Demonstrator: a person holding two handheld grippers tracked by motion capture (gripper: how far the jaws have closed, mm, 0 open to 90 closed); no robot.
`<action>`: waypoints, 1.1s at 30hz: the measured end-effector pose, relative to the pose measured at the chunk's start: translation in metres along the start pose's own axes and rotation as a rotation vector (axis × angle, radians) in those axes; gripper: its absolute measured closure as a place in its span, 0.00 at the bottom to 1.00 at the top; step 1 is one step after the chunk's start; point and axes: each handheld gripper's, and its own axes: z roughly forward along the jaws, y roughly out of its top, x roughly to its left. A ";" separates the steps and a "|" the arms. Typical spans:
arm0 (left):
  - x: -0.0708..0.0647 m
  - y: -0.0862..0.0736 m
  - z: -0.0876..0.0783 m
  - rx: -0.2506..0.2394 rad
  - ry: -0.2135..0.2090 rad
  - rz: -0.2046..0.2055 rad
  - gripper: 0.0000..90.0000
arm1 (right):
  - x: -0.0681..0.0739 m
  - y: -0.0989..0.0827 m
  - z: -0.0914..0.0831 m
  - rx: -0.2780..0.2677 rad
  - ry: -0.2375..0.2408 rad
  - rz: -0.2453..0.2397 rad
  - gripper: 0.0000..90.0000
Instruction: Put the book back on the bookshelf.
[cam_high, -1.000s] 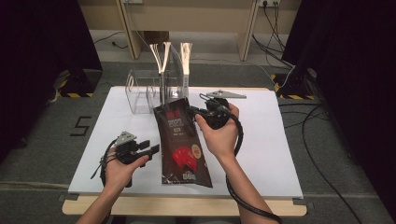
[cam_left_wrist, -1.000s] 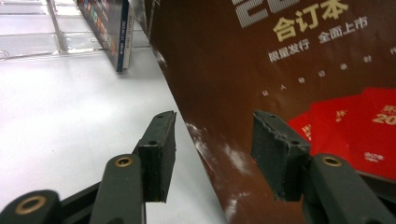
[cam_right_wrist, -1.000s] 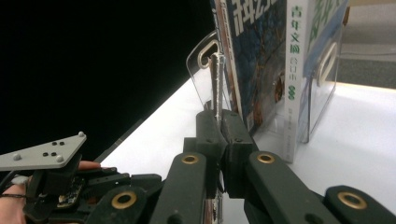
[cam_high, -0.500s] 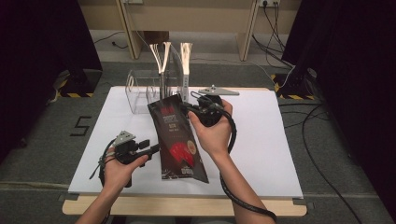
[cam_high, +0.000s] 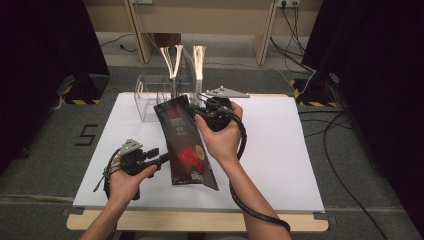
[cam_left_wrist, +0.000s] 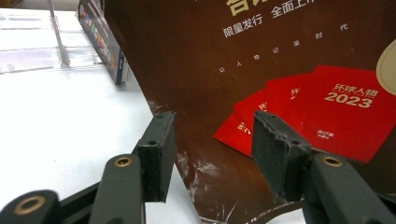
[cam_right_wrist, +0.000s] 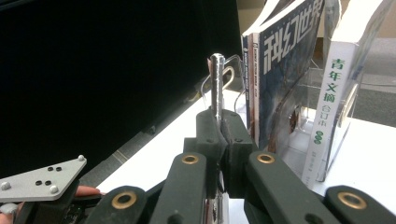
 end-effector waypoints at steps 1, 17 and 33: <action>0.000 0.000 0.000 0.000 0.002 0.000 0.55 | 0.001 0.001 0.000 0.002 0.001 -0.001 0.97; 0.002 0.003 -0.003 -0.012 0.003 -0.005 0.55 | 0.005 0.006 0.006 -0.039 0.013 0.000 0.97; 0.004 0.008 -0.010 -0.034 0.003 -0.016 0.55 | 0.009 0.015 0.020 -0.062 0.008 -0.008 0.97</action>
